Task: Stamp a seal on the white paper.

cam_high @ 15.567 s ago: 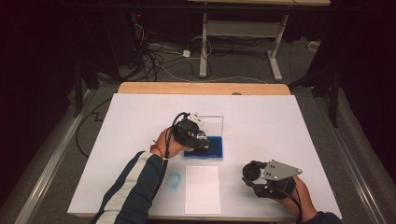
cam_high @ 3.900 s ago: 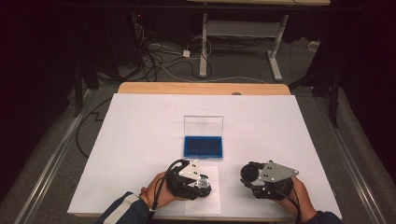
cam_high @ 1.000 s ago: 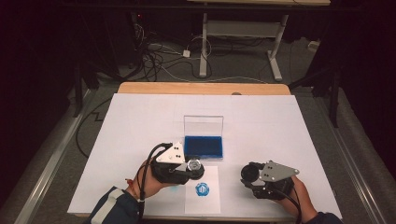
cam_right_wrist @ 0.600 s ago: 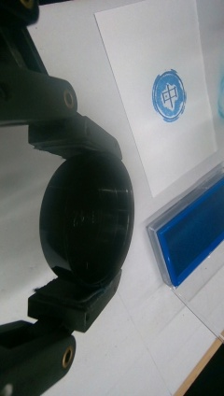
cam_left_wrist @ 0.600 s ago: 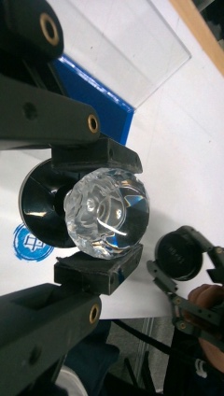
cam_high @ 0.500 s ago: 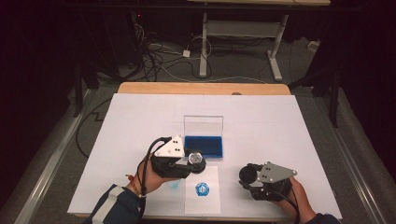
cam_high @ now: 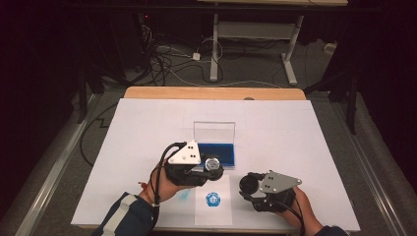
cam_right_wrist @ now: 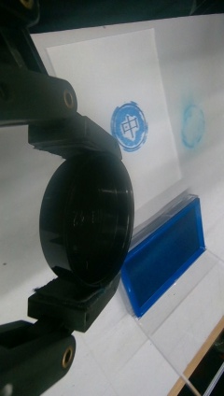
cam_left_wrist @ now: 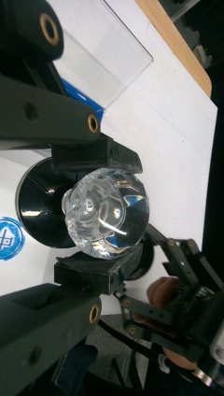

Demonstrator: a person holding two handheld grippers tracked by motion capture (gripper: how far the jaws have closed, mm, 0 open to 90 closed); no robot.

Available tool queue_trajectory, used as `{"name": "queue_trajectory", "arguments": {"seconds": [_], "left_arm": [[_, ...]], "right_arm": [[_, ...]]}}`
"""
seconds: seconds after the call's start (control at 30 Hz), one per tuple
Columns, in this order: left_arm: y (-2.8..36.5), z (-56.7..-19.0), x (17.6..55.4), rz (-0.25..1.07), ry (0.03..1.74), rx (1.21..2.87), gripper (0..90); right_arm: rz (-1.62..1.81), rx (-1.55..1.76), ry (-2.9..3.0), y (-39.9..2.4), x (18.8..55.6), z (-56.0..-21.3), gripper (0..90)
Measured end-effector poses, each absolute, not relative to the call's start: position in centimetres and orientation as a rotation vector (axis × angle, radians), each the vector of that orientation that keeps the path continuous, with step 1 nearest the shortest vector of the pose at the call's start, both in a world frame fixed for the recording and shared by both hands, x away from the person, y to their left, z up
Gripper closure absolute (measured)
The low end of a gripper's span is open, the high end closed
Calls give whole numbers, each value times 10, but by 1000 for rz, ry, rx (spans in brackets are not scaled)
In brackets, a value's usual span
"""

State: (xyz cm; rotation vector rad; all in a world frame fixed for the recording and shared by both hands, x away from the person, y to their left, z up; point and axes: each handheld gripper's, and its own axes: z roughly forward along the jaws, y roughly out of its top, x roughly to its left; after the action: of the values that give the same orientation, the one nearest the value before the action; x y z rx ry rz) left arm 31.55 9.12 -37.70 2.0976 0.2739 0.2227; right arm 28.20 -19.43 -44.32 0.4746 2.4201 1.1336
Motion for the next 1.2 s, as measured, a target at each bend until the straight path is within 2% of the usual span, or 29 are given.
{"name": "queue_trajectory", "arguments": {"seconds": [0.53,1.2], "left_arm": [[80,-380,316,194,251,2078,539],[78,-382,316,169,236,2060,539]], "right_arm": [[1241,426,2436,-150,288,-444,384],[1347,452,2397,-136,291,-441,384]]}}
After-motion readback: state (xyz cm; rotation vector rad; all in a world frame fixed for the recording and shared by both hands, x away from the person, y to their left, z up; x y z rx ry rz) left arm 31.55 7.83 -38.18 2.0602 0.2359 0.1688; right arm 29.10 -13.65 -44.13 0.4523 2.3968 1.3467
